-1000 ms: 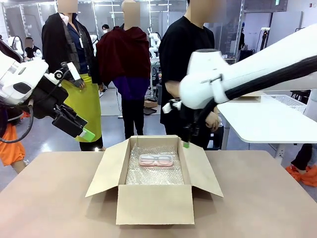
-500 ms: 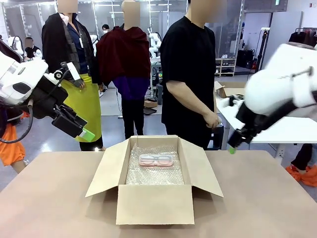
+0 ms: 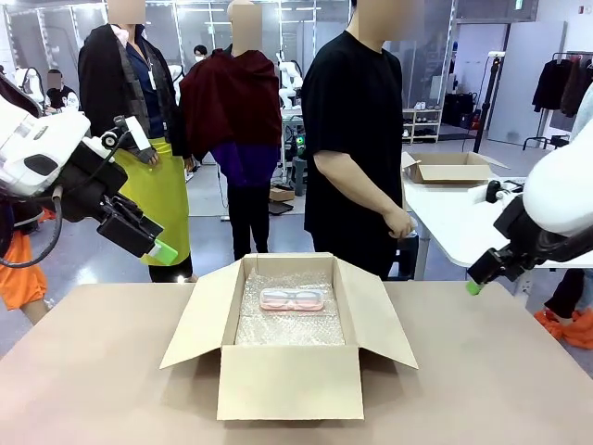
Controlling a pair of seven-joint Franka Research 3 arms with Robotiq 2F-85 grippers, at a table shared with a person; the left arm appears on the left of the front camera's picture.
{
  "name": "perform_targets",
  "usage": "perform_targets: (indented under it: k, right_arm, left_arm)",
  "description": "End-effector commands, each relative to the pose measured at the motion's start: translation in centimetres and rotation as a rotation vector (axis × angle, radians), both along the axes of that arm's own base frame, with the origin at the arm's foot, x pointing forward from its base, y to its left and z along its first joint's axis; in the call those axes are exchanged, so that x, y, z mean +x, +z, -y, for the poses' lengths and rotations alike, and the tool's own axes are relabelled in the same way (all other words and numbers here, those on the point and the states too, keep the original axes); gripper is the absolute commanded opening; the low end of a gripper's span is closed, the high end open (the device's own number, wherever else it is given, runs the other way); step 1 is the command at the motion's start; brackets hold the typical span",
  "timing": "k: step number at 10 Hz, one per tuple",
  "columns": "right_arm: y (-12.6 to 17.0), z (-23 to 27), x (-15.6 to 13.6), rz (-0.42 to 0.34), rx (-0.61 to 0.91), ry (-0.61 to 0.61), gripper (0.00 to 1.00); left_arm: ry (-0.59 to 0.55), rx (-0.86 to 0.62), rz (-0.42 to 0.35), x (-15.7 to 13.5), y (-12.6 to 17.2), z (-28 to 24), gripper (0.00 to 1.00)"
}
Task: Pack the glasses set securely to prepare it for shipping.
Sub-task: Put the Glasses case from the right side of the table into the Package Box.
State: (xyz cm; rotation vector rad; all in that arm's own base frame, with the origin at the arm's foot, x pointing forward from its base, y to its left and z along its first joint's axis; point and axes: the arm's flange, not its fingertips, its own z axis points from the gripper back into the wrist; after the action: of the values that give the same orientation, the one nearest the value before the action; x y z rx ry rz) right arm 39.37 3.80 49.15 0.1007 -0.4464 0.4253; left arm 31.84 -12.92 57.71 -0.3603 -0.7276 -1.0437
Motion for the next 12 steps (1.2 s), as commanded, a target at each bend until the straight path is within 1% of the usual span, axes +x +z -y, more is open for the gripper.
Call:
perform_targets:
  k: [1, 12]
  right_arm:
    - [0.03, -0.47, 0.5, -0.012, -0.014, 0.01, 1.0]
    - [0.03, -0.47, 0.5, -0.012, -0.014, 0.01, 1.0]
  left_arm:
    - [-0.022, -0.008, -0.001, -0.13, 0.1, -0.29, 1.0]
    - [-0.022, -0.008, -0.001, -0.13, 0.1, -0.29, 1.0]
